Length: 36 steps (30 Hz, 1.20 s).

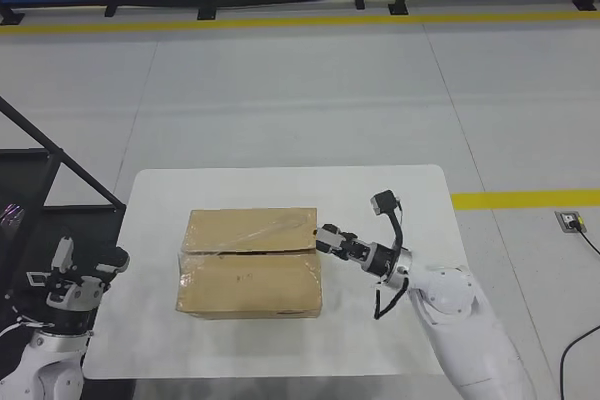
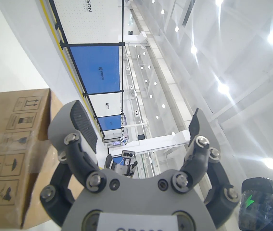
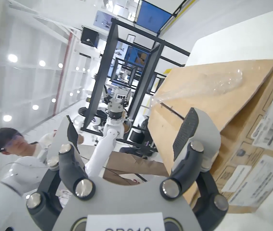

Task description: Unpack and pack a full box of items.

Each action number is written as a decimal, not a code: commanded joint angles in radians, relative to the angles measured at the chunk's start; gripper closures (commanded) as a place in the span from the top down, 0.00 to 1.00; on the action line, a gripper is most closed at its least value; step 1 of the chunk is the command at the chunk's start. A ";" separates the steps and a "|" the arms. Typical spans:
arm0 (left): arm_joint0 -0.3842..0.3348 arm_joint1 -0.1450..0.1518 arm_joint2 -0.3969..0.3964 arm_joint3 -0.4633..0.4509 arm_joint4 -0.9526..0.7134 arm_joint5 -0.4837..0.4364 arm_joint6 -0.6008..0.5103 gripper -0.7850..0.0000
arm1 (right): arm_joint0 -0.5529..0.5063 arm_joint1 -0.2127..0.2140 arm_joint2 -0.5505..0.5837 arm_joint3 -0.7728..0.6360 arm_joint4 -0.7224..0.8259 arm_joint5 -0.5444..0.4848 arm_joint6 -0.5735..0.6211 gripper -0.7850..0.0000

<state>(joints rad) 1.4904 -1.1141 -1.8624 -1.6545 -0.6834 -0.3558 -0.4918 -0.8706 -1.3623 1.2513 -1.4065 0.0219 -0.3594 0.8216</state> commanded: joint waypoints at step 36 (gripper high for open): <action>0.067 -0.015 0.062 0.069 0.086 -0.001 -0.072 1.00 | 0.311 -0.040 -0.232 0.227 -0.449 -0.170 -0.178 1.00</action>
<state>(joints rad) 1.5611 -1.1291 -1.8064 -1.5845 -0.6051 -0.3611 -0.5632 -0.5490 -1.4060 1.0159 -1.1736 -0.4195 -0.4853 0.6446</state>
